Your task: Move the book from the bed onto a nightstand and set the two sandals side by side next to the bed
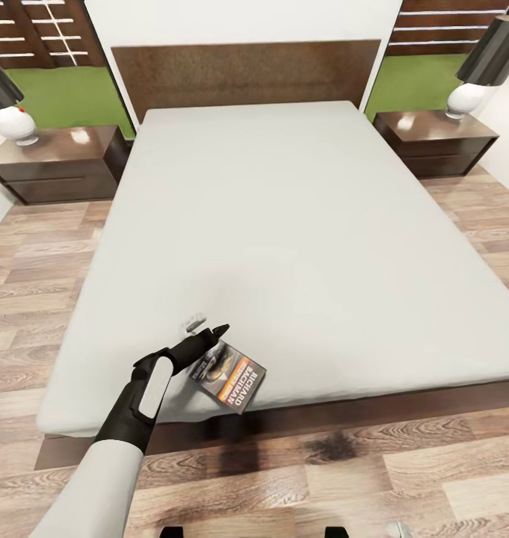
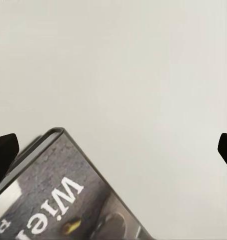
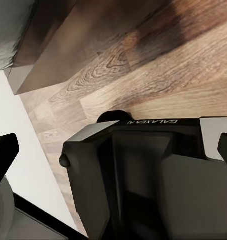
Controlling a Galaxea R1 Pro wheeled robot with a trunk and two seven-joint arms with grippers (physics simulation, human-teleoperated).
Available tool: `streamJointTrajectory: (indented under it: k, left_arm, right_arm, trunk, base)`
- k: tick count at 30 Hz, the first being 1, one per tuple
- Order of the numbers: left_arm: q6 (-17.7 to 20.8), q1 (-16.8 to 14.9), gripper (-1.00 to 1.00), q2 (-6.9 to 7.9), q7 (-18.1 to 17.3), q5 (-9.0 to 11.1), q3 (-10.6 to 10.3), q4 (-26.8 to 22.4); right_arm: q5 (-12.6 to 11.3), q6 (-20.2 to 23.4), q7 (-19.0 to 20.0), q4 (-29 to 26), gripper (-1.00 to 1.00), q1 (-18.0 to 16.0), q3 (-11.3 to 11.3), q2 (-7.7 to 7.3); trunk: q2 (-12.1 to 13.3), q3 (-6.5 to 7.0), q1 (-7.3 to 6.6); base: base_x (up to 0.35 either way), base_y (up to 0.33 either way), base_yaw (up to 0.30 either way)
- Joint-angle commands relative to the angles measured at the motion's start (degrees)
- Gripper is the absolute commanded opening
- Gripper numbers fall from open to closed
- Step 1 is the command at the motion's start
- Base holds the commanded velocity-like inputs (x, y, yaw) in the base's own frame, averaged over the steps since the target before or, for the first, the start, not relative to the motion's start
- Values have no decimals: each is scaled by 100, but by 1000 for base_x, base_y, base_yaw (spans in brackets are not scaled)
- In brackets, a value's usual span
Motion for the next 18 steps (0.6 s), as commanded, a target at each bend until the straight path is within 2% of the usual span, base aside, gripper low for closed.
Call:
streamJointTrajectory:
  k: [1,18]
  left_arm:
    - [47,-3,100,-7,-19,19,26,-3]
    - [47,-3,100,-7,-19,19,30,-3]
  right_arm:
    - [-1,-10,16,5,100,-3,-8,-1]
    - [-1,-10,16,5,100,-3,-8,-1]
  trunk:
    - [40,16,-23]
    - [722,321,-396]
  base:
    - [0,0,0]
    - [0,0,0]
